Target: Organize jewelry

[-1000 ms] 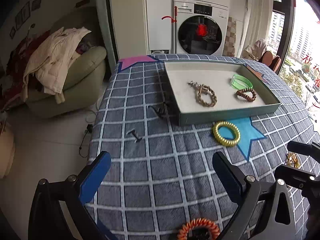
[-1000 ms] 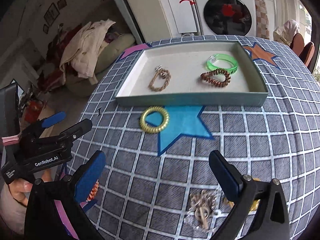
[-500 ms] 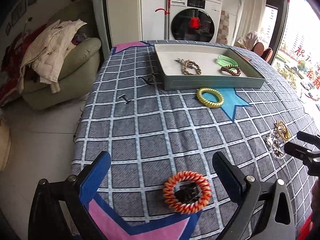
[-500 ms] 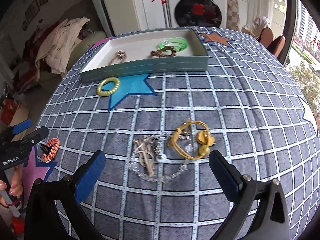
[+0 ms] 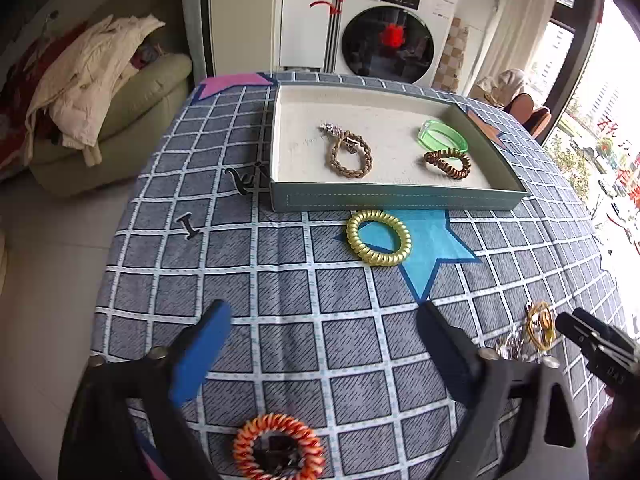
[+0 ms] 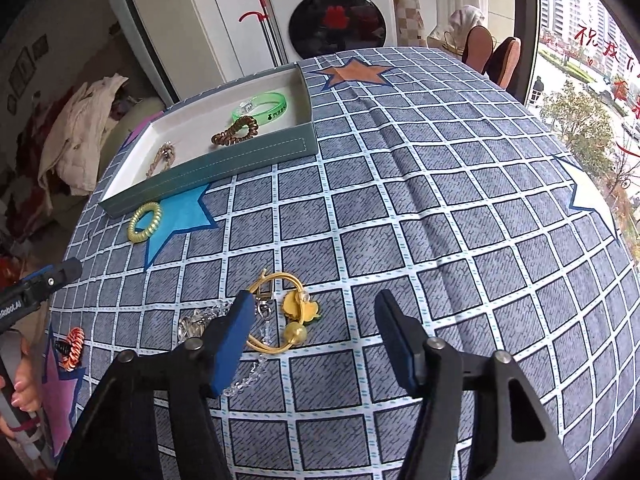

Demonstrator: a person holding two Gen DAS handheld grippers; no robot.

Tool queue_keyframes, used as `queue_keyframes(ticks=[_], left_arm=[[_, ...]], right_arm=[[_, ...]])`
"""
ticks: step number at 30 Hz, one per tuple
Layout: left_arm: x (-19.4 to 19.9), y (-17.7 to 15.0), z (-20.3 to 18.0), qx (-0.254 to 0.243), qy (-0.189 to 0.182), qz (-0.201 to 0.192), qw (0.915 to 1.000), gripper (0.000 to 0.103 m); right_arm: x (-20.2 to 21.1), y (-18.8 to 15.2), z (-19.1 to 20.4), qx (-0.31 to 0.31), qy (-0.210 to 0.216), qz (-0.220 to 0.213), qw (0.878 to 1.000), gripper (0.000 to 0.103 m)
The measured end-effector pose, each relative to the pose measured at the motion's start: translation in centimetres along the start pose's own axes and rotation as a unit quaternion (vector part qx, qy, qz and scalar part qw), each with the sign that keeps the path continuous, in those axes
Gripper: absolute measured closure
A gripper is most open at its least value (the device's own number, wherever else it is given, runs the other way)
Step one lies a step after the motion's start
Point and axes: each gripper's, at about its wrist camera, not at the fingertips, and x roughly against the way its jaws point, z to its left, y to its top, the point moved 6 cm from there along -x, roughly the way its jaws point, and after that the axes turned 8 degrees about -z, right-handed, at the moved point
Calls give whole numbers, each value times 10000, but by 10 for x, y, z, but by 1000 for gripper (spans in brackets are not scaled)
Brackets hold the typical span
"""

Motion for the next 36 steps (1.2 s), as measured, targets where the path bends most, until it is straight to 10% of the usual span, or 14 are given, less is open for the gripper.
queue_keyframes(ticks=[22,25,32,33,36], left_arm=[[-69,14,-35,-70,502,441,9977,17],[-68,15,-40,-220,442,325,9983,39],[-60,16,-42,-189,-26,242,9995,51],[-55,17,-42,-124,-156,206,9996,83],[-46,16,-39,192,-578,255,9978,84]], right_arm=[[-19,-8,18,1112,-18,199,9936,69],[-18,-9,24,1270,15,221,9917,79],[-8,-3,20,960,130,81,9953,79],[-5,-1,19,924,166,49,9956,79],[2,7,19,853,256,-38,9960,79]])
